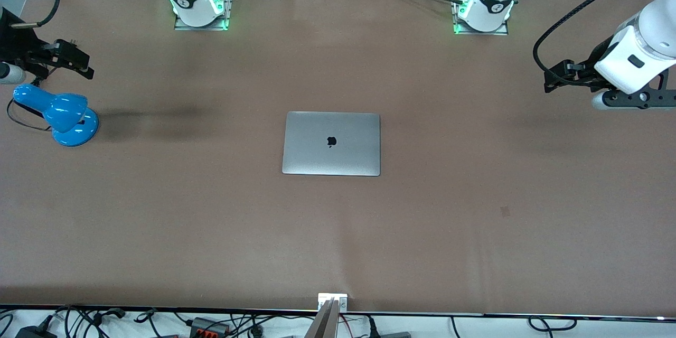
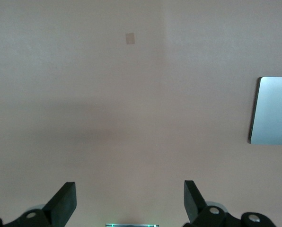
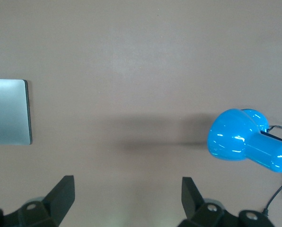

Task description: Close laptop with both arms from behind

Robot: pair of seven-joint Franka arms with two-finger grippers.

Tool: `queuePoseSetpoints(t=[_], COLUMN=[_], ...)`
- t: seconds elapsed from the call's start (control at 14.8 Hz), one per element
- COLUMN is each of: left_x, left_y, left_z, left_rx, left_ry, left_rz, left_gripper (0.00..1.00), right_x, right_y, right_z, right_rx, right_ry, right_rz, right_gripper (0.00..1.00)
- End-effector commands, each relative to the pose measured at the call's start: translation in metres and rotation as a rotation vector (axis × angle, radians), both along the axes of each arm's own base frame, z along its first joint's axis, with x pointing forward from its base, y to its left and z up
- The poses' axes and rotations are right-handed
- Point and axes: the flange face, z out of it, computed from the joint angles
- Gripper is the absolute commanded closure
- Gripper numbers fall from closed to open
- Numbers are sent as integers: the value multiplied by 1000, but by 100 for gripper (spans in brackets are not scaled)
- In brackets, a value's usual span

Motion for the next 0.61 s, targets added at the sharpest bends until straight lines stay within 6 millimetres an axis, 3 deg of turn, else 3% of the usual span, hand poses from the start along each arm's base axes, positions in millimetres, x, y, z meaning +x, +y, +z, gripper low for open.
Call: queuePoseSetpoints(t=[0.0, 0.2, 0.54], left_x=[3, 0, 2], left_y=[8, 19, 14], left_z=[3, 4, 6], left_rx=[14, 10, 3], left_ry=[13, 30, 21], left_rz=[4, 12, 9], left_gripper=[0, 0, 0], right_x=[-5, -4, -4], right_y=[-1, -1, 1], right_z=[4, 3, 4], right_rx=[-11, -11, -9], right_ry=[4, 5, 4], right_rz=[7, 6, 9], right_gripper=[0, 0, 0])
